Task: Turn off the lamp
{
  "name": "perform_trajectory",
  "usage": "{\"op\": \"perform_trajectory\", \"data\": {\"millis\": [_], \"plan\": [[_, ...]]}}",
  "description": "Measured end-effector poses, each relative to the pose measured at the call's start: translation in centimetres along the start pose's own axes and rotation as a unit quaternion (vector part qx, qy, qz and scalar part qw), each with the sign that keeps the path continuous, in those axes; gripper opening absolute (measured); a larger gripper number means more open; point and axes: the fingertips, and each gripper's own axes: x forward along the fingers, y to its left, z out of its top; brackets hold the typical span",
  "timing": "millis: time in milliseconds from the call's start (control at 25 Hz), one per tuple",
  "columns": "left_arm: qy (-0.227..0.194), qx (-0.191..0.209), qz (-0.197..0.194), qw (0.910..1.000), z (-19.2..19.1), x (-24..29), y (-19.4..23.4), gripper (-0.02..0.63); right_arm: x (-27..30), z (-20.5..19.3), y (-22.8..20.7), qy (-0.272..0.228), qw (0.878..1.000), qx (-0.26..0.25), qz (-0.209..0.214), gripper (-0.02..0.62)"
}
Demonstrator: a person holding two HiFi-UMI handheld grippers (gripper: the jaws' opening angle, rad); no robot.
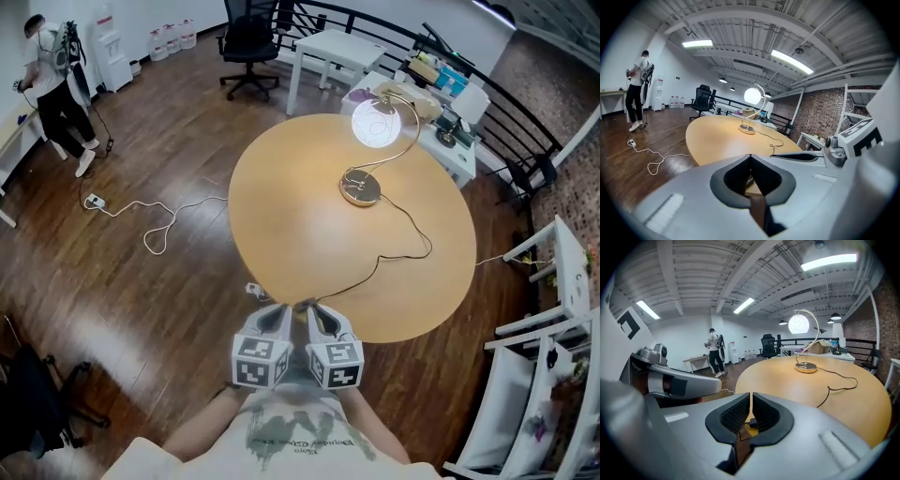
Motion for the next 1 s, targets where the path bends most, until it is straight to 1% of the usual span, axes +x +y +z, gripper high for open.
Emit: {"op": "perform_trajectory", "data": {"millis": [200,440,600,840,1000], "plan": [[0.016,-0.008,0.000,0.9998,-0.3,1.9,1.0,0.000,2.2,-0.8,-1.0,0.023,1.000,-0.004,0.001,0.012],[0.039,-0.019,-0.004,0.9991,-1.4,3.2,1.2,0.000,4.0,-3.2,-2.3,0.061,0.998,0.001,-0.005,0.012],[0.049,-0.023,-0.003,0.9986,-1.7,3.6,1.8,0.000,5.0,-4.3,-2.7,0.078,0.997,0.003,-0.005,0.012],[0.055,-0.026,0.001,0.9981,-1.9,4.2,2.6,0.000,6.0,-5.8,-2.9,0.104,0.994,-0.014,-0.004,0.020],[0.061,-0.026,0.004,0.9978,-2.0,4.5,3.1,0.000,6.7,-6.0,-3.3,0.113,0.993,-0.024,-0.011,0.029]]}}
